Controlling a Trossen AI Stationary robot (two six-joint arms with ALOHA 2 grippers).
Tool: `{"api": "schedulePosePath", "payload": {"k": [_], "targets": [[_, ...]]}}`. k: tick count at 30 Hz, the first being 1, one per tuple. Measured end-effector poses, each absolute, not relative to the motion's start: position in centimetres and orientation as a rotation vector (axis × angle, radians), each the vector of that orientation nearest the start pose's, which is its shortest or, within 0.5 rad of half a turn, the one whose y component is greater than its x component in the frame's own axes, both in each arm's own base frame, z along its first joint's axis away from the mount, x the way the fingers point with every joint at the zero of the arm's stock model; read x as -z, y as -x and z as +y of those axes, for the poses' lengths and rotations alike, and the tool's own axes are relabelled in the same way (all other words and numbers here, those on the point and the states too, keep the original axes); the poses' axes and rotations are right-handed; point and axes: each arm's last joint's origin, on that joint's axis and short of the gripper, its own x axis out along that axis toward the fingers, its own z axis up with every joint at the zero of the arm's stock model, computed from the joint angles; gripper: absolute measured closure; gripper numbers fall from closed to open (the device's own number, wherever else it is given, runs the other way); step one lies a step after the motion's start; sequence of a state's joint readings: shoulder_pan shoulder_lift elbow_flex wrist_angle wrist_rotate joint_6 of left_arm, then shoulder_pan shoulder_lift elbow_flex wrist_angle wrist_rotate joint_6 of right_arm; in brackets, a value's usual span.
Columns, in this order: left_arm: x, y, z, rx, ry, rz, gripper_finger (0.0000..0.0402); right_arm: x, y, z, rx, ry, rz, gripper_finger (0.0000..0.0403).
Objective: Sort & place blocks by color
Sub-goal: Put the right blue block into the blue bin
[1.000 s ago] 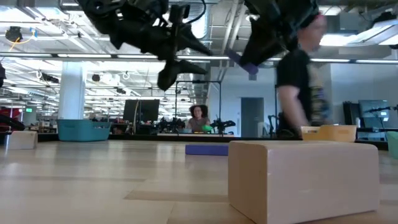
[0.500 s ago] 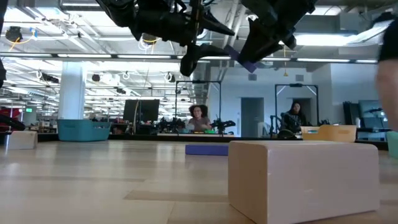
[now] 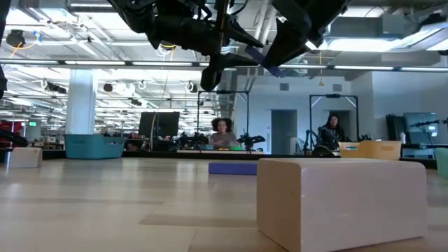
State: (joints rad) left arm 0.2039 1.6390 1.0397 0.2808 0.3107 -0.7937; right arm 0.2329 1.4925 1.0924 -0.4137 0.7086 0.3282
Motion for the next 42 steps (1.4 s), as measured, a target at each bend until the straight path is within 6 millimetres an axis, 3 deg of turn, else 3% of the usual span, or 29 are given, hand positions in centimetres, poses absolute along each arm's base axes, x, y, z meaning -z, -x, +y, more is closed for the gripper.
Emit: {"api": "schedulePosePath", "payload": {"k": [10,14,19,24,30,34,39,42], "targets": [[-24.4,-35.7,6.9,-0.046,0.856,0.375,0.0371,-26.2,-30.6,5.3,0.556,0.168,0.662,0.0321],[-24.4,-35.6,6.9,-0.042,0.831,0.385,0.0374,-26.2,-30.6,5.3,0.554,0.162,0.659,0.0318],[-24.5,-35.4,7.2,-0.074,0.795,0.379,0.0374,-26.2,-30.6,5.3,0.561,0.148,0.653,0.0274],[-24.5,-34.0,8.8,-0.25,0.733,0.415,0.0374,-27.6,-29.5,5.1,0.609,-0.001,0.587,0.021],[-27.0,-29.4,9.9,-0.491,0.564,0.528,0.0374,-29.5,-26.0,3.9,0.76,-0.095,0.529,0.0183],[-28.9,-25.7,10.3,-0.645,0.45,0.565,0.0374,-28.5,-22.9,3.1,0.836,-0.188,0.492,0.0188],[-26.4,-20.5,10.2,-0.751,0.483,0.581,0.0374,-26.4,-20.1,2.8,0.813,-0.397,0.389,0.0194],[-24.8,-17.2,10.1,-0.845,0.548,0.627,0.0374,-25.7,-19.8,3.1,0.752,-0.489,0.336,0.0198]]}}
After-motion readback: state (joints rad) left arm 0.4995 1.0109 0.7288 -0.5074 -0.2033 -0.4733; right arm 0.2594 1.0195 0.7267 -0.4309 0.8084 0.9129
